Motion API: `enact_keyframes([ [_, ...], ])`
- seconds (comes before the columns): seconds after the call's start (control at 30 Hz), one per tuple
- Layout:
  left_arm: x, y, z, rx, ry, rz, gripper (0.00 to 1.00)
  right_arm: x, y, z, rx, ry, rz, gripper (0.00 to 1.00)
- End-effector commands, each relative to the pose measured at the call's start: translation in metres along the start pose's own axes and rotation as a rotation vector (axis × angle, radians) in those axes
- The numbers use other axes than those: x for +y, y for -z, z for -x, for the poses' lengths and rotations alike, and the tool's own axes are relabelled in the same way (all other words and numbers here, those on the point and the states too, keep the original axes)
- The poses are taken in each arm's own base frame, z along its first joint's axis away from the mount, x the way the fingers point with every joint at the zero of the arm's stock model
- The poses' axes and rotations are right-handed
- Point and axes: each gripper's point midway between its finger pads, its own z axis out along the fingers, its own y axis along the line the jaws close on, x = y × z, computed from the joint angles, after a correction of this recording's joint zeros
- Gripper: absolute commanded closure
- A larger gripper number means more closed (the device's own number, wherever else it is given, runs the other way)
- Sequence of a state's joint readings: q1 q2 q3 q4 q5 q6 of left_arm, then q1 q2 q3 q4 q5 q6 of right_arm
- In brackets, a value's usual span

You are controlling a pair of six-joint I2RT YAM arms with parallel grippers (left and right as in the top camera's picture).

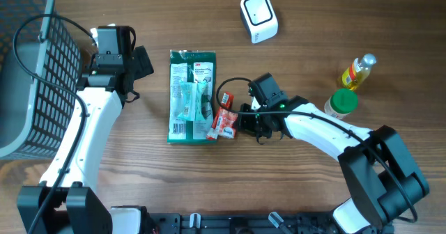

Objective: Scan the item barcode
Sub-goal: 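Grasp the orange snack pack and lift it toward the right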

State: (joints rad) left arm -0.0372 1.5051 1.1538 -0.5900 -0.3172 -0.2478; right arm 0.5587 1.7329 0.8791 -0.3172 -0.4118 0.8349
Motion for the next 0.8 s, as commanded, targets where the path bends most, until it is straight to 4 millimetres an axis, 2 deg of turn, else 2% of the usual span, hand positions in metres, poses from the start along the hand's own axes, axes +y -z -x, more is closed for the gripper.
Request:
enact_keyframes([
  [0.0, 0.002, 0.002, 0.006, -0.016, 0.0, 0.008, 0.0, 0.008, 0.005, 0.0, -0.008, 0.013, 0.033, 0.72],
  [0.4, 0.002, 0.002, 0.006, -0.016, 0.0, 0.008, 0.0, 0.014, -0.004, -0.002, -0.085, 0.117, -0.031, 0.74],
  [0.57, 0.002, 0.002, 0.006, -0.016, 0.0, 0.008, 0.0, 0.008, -0.004, 0.003, -0.123, 0.122, -0.077, 0.83],
  [0.63, 0.002, 0.002, 0.006, -0.016, 0.0, 0.008, 0.0, 0.003, -0.003, 0.006, -0.143, 0.138, -0.101, 0.96],
  [0.77, 0.002, 0.002, 0.006, -0.016, 0.0, 0.008, 0.0, -0.003, 0.002, 0.016, -0.164, 0.249, -0.125, 0.96],
])
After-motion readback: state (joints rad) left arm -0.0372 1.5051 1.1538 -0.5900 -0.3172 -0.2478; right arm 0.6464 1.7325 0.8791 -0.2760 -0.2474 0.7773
